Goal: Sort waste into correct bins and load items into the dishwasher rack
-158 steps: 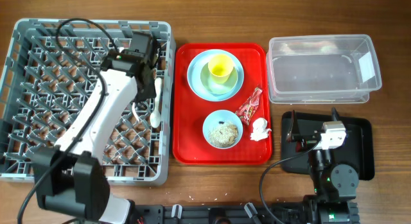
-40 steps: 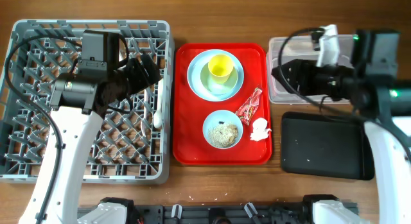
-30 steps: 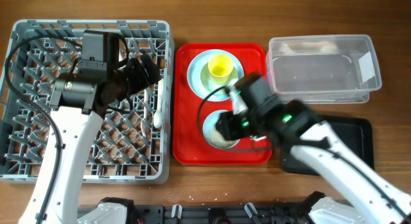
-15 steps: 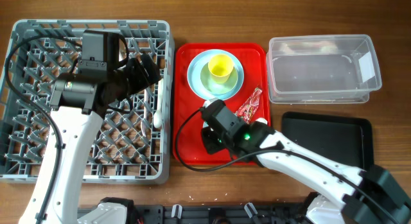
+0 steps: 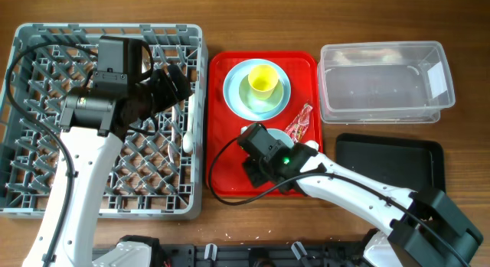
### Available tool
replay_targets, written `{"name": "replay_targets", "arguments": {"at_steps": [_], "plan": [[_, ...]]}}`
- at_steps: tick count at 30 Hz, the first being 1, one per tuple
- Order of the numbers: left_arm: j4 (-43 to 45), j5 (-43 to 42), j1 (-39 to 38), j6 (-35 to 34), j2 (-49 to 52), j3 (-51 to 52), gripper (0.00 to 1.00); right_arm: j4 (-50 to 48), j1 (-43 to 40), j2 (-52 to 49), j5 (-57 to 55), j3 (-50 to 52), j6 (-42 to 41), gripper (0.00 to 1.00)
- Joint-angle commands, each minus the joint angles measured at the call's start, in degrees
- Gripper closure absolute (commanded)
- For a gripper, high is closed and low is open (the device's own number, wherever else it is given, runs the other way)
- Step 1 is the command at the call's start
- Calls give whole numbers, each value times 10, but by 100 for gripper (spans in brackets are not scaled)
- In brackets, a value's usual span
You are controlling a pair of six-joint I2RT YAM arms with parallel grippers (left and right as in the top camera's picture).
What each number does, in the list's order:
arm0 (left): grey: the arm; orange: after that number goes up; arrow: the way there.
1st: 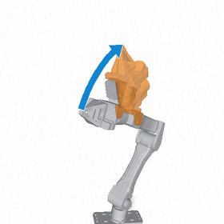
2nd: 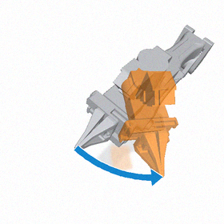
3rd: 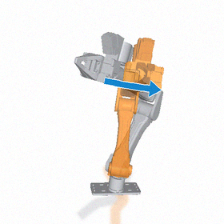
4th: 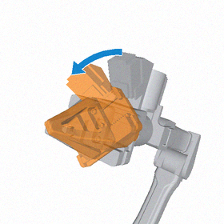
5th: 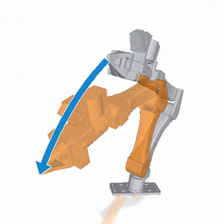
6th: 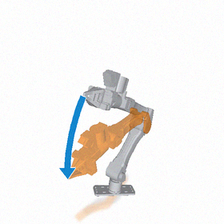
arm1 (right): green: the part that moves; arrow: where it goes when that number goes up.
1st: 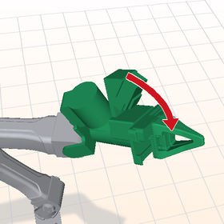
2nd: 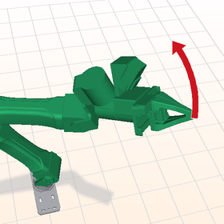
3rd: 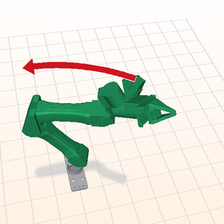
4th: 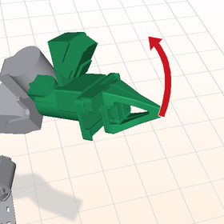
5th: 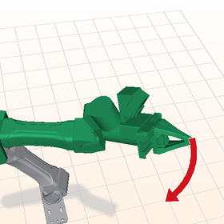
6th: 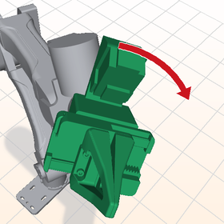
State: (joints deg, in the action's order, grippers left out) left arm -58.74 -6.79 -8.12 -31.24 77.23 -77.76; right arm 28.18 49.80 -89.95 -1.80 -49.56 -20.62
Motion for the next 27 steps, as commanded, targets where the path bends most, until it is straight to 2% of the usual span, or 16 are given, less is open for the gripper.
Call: {"name": "replay_targets", "arguments": {"at_steps": [1,2,5,7,8,10,18,19,21,24,25,26,27], "plan": [[2,-4,2,-8,-6,-2,0,-3,2,-6,-38,3,11,74],[2,-4,2,-8,-6,-2,0,-3,2,-6,-38,3,11,73],[2,-4,2,-8,-6,-2,0,-3,2,-6,-15,3,9,59],[2,-4,2,-8,-6,-2,0,-2,2,-6,-7,3,10,58],[2,-4,2,-8,-6,-2,0,-1,2,-6,-7,4,9,60],[2,-4,2,-8,-6,-2,0,-1,2,-6,-1,5,10,71],[2,-4,2,-8,-6,-2,0,-1,2,-6,44,5,10,72],[2,-4,2,-8,-6,-2,0,3,2,-6,51,5,10,75],[2,-4,2,-8,-6,-2,0,6,2,-6,67,5,10,86],[2,-4,2,-8,-6,-2,0,5,2,-6,70,5,10,87],[2,-4,2,-8,-6,-2,0,6,2,-6,70,5,10,74],[2,-4,2,-8,-6,-2,0,6,2,-6,70,5,10,39],[2,-4,2,-8,-6,-2,0,5,2,-6,70,5,9,33]]}}
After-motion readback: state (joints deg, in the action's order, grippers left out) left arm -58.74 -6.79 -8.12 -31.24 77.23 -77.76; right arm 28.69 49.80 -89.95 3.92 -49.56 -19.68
